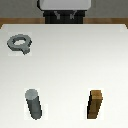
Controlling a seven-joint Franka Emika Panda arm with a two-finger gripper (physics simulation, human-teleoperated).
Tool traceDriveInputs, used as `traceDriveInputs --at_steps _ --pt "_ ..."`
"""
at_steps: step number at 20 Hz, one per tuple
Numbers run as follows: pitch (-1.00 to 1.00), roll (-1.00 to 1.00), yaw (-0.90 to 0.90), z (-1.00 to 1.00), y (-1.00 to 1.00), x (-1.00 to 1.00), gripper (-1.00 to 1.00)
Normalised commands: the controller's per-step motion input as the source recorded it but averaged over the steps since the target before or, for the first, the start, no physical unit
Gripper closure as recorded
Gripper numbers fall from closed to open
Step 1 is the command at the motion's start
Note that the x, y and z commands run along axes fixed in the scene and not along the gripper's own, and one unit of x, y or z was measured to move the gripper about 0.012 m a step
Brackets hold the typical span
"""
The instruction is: Put the loop with the handle onto the peg.
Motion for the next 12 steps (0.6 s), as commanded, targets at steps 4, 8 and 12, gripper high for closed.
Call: traceDriveInputs --at_steps 4,8,12 --pt "0.0 0.0 0.0 0.0 0.0 0.0 -1.0" --pt "0.0 0.0 0.0 0.0 -0.25 0.0 -1.0" --pt "0.0 0.0 0.0 0.0 -1.0 0.0 -1.0"
